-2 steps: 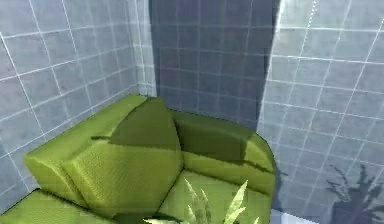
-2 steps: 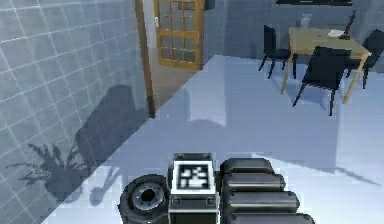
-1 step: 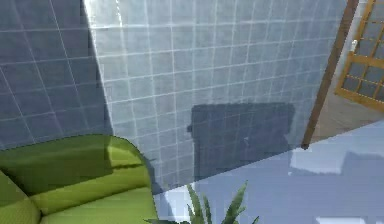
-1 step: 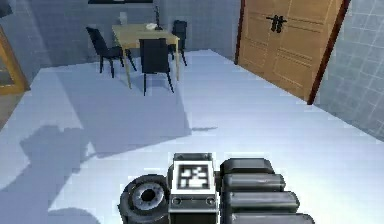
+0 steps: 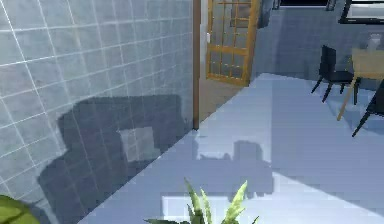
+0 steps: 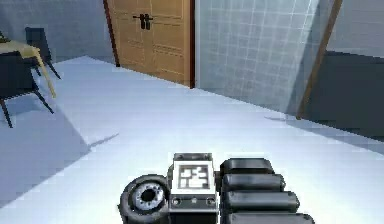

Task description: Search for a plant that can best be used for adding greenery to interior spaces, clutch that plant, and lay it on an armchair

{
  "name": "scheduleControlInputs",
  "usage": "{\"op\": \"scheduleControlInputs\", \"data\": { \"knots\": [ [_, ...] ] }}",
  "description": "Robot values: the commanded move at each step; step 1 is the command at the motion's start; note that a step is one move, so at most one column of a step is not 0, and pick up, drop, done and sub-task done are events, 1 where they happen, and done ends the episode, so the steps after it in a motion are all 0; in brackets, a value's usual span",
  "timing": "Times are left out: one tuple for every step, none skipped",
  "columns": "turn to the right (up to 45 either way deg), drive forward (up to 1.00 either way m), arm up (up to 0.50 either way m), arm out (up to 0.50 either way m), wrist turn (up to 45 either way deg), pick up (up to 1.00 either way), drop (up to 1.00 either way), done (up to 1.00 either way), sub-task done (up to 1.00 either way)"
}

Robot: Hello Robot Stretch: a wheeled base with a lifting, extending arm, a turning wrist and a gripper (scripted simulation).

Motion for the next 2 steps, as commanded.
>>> {"op": "scheduleControlInputs", "data": {
  "knots": [
    [-45.0,0.00,0.00,0.00,0.0,0.00,0.00,0.00,0.00],
    [-45.0,0.00,0.00,0.00,0.0,0.00,0.00,0.00,0.00]
  ]
}}
